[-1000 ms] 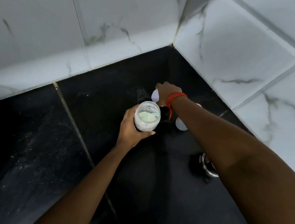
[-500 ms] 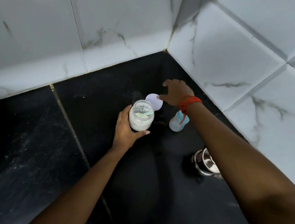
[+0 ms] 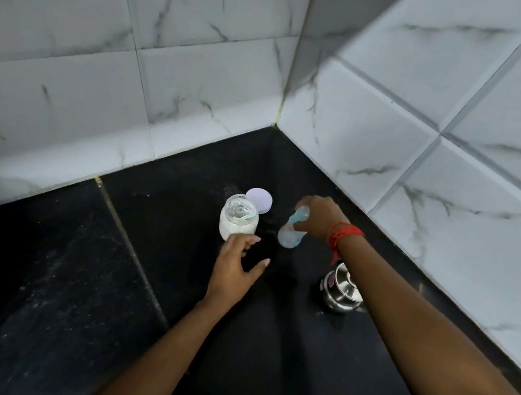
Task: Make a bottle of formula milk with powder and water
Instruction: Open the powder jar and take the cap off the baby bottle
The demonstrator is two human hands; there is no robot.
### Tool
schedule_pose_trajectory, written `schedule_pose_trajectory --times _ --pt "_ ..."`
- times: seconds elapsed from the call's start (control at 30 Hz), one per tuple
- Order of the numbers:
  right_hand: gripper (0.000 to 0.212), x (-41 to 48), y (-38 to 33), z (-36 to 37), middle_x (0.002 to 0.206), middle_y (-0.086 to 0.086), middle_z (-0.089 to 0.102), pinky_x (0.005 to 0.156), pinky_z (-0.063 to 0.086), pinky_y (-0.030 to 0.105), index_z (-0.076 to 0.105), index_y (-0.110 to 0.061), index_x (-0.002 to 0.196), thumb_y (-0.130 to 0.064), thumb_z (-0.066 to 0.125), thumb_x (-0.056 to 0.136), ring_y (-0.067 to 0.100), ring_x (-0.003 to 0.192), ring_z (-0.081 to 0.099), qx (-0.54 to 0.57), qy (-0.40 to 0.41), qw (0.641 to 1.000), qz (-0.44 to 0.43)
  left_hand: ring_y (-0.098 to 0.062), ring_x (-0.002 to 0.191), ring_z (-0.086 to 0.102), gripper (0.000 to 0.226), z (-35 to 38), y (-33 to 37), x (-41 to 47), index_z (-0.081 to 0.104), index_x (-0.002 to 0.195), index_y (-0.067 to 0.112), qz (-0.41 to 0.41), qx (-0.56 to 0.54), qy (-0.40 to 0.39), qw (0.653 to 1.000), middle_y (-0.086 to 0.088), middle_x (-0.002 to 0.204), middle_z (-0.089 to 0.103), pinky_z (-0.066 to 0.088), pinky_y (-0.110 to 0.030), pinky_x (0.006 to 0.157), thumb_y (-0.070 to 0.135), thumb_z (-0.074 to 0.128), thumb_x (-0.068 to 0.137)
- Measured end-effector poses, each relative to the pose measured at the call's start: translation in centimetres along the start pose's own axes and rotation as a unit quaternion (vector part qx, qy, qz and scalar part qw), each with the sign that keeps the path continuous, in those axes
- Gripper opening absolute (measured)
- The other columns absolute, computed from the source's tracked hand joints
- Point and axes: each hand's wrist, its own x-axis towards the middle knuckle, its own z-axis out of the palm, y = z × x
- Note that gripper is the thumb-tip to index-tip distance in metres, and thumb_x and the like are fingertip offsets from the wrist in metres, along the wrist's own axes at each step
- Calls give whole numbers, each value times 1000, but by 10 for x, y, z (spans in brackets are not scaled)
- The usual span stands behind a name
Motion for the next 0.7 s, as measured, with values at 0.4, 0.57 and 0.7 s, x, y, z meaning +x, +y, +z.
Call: schedule_pose_trajectory --times 0.4,0.57,0.7 --pt "47 -63 -8 -28 104 -7 73 80 60 27 71 -25 111 -39 85 68 12 91 71 88 -41 986 -138 -13 99 71 60 6 38 39 69 121 22 -36 -31 -179 983 7 106 76 55 -19 81 38 96 70" --pt "46 -74 -4 -41 107 -7 73 86 55 25 72 -24 115 -25 88 72 11 96 68 70 -45 980 -180 -16 104 74 53 5 41 31 73 113 29 -54 -121 -207 969 3 107 78 60 -36 95 29 98 67" --pt "47 -76 -3 -46 111 -12 72 89 55 24 72 -29 114 -21 88 70 8 101 67 81 -91 975 -186 -20 107 74 54 4 44 24 74 115 22 -57 -144 -220 963 0 111 79 60 -38 97 21 98 67"
